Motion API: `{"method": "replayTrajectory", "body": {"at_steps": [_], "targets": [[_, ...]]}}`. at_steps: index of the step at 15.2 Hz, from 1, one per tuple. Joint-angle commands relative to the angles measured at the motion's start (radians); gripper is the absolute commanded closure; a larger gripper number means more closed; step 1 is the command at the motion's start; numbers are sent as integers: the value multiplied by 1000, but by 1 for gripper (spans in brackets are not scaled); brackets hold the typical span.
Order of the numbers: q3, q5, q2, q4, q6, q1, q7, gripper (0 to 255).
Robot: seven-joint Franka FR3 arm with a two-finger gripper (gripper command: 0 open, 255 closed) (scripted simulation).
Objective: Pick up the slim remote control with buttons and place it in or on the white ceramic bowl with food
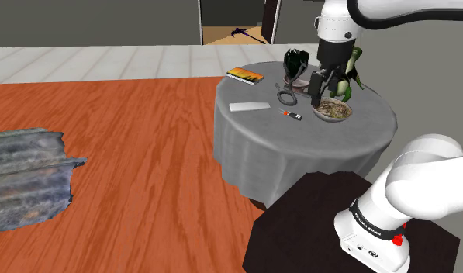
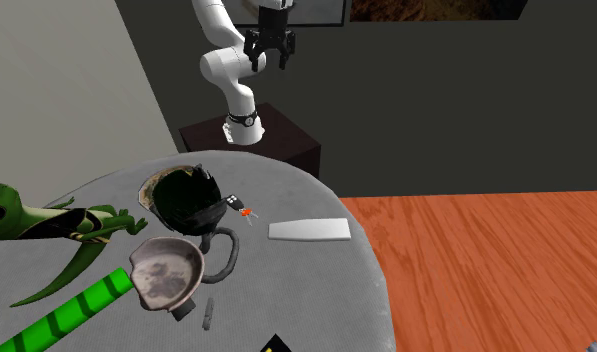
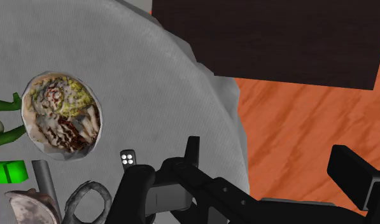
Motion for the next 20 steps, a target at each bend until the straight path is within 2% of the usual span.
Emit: {"method": "replayTrajectory", "body": {"at_steps": [1, 6, 11, 16, 20], "targets": [[0, 0, 0, 0, 0, 0, 0, 0], [-108, -68, 108, -20, 156, 4, -183, 0], [-206, -106, 260, 5, 310, 15, -363, 0], [-292, -102, 441, 73, 448, 37, -546, 0], [-345, -63, 600, 154, 538, 58, -702, 0]]}}
